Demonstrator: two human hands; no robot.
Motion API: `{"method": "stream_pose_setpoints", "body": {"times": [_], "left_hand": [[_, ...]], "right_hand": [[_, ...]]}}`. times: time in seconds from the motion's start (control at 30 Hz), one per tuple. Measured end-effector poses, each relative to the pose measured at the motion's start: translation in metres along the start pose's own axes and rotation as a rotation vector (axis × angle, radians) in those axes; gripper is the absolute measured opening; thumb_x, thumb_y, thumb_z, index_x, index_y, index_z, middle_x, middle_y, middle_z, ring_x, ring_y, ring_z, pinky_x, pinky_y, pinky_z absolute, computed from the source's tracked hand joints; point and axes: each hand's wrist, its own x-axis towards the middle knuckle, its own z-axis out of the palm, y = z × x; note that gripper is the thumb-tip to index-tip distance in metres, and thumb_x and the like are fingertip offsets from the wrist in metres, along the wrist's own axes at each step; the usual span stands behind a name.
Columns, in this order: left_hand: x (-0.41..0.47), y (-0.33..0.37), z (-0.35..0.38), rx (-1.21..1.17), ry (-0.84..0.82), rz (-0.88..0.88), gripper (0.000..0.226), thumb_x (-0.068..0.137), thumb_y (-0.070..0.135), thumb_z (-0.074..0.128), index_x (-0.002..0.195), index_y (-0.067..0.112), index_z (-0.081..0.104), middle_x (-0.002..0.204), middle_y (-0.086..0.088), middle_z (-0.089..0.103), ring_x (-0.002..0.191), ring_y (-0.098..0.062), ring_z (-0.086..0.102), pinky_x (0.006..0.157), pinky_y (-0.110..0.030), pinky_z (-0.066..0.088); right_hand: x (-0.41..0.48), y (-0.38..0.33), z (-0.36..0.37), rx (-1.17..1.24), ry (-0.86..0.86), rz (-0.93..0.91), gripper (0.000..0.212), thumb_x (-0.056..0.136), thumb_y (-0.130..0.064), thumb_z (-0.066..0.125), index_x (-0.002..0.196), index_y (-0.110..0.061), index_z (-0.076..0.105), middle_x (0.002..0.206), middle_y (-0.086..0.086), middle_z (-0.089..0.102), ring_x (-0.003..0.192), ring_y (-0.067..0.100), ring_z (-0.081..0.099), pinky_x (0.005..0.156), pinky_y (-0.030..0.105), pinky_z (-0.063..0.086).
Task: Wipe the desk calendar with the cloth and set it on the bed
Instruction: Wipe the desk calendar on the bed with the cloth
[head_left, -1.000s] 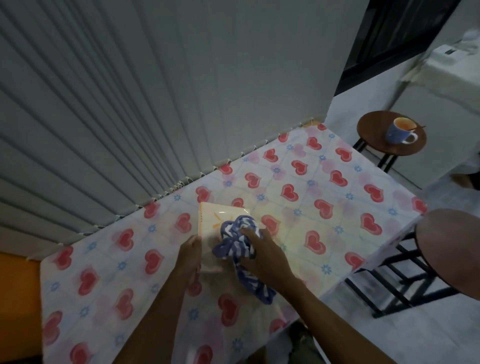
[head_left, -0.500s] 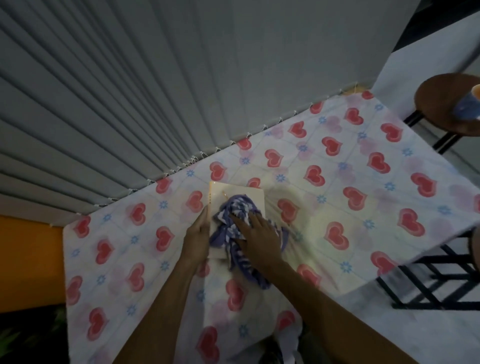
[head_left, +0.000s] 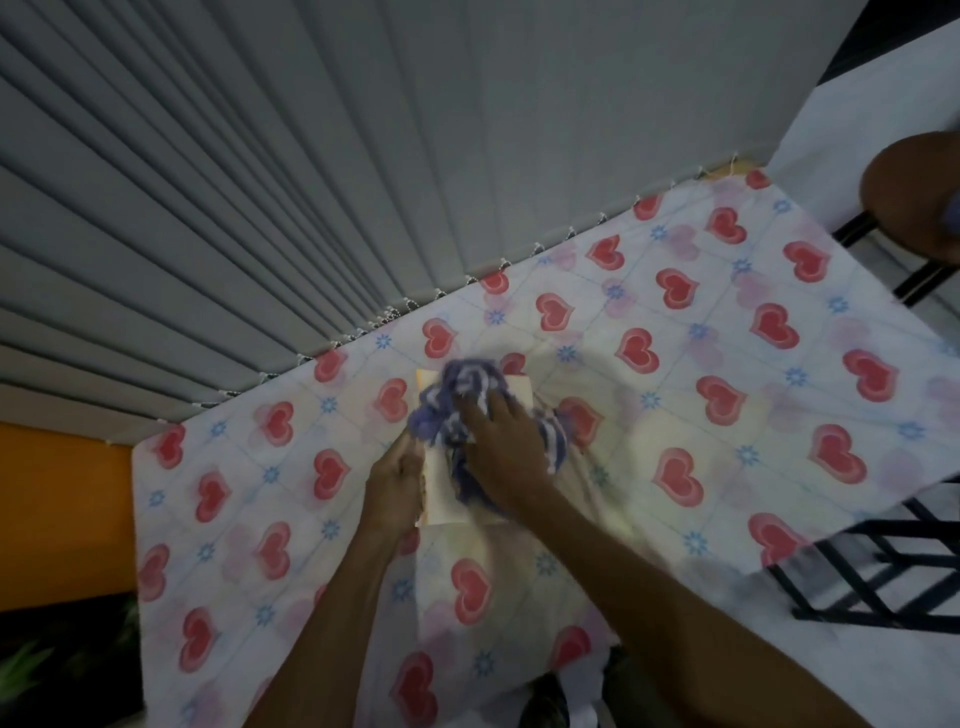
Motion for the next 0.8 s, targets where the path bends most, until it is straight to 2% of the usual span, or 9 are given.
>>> {"method": "stream_pose_setpoints", "body": {"times": [0.07,0.13,0.2,0.27,0.33,0.53,0.6,0.67,0.8], "left_hand": [[0.000,-0.002,0.001,-0.022,0.009,-0.025,0.037,0.102,0.005,0.046,0.138,0.010,0.054,0.102,-0.021,0.069,0.087,-0.032,0.066,0.081,-0.042,0.055],[-0.004,-0.001,0.001,-0.091,0.001,-0.050,0.035,0.102,0.003,0.045,0.135,0.008,0.054,0.119,-0.017,0.066,0.103,-0.035,0.064,0.098,-0.047,0.051],[-0.008,0.000,0.001,-0.089,-0.009,-0.045,0.032,0.102,0.009,0.045,0.131,0.014,0.059,0.122,-0.009,0.067,0.106,-0.027,0.063,0.095,-0.032,0.052],[-0.011,0.001,-0.001,-0.037,-0.022,-0.027,0.037,0.101,0.013,0.046,0.135,0.021,0.058,0.120,0.002,0.067,0.104,-0.018,0.064,0.077,-0.010,0.050],[-0.011,-0.001,-0.003,-0.035,-0.049,-0.020,0.041,0.102,0.014,0.046,0.141,0.027,0.052,0.118,0.008,0.067,0.095,-0.007,0.065,0.065,-0.005,0.048],[-0.008,0.004,-0.009,-0.027,-0.091,0.012,0.039,0.103,0.022,0.047,0.139,0.036,0.051,0.121,0.010,0.067,0.099,-0.005,0.065,0.072,-0.014,0.052],[-0.008,0.003,-0.009,-0.007,-0.088,0.035,0.038,0.103,0.025,0.047,0.138,0.039,0.051,0.122,0.010,0.067,0.104,-0.012,0.066,0.082,-0.026,0.056],[-0.007,0.000,-0.007,0.000,-0.074,0.033,0.041,0.103,0.024,0.046,0.142,0.034,0.049,0.126,0.006,0.066,0.109,-0.020,0.064,0.094,-0.042,0.055],[-0.006,-0.004,-0.004,-0.023,-0.043,0.010,0.044,0.102,0.021,0.045,0.145,0.031,0.046,0.115,0.006,0.068,0.101,-0.023,0.066,0.091,-0.042,0.056]], "right_hand": [[-0.038,-0.011,0.009,0.033,0.001,-0.095,0.058,0.089,-0.025,0.052,0.146,-0.018,0.042,0.141,0.018,0.051,0.123,0.039,0.051,0.089,0.046,0.048],[-0.067,-0.012,0.015,0.044,0.025,-0.163,0.054,0.088,-0.026,0.059,0.141,-0.019,0.050,0.135,0.016,0.057,0.116,0.038,0.058,0.084,0.045,0.052],[-0.086,-0.002,0.017,0.050,-0.047,-0.215,0.051,0.088,-0.029,0.060,0.138,-0.022,0.051,0.135,0.013,0.057,0.118,0.036,0.057,0.087,0.045,0.053],[-0.096,0.017,0.014,0.042,-0.137,-0.229,0.051,0.086,-0.034,0.060,0.135,-0.024,0.052,0.136,0.011,0.057,0.118,0.036,0.057,0.089,0.048,0.052],[-0.096,0.036,0.007,-0.011,-0.199,-0.175,0.052,0.085,-0.037,0.061,0.134,-0.025,0.051,0.136,0.008,0.056,0.115,0.036,0.057,0.089,0.049,0.051],[-0.035,0.058,-0.014,-0.026,-0.121,0.082,0.035,0.089,-0.024,0.051,0.124,-0.021,0.055,0.125,0.005,0.060,0.106,0.031,0.060,0.077,0.037,0.048],[-0.007,0.058,-0.022,-0.011,-0.083,0.142,0.031,0.090,-0.021,0.051,0.120,-0.018,0.058,0.118,0.006,0.064,0.102,0.031,0.062,0.072,0.034,0.041],[0.016,0.058,-0.032,0.091,-0.083,0.219,0.031,0.089,-0.021,0.052,0.119,-0.018,0.058,0.116,0.007,0.065,0.103,0.032,0.063,0.076,0.037,0.046],[0.020,0.046,-0.033,0.151,-0.077,0.227,0.034,0.090,-0.024,0.055,0.124,-0.017,0.055,0.122,0.009,0.062,0.106,0.034,0.062,0.081,0.041,0.050]]}}
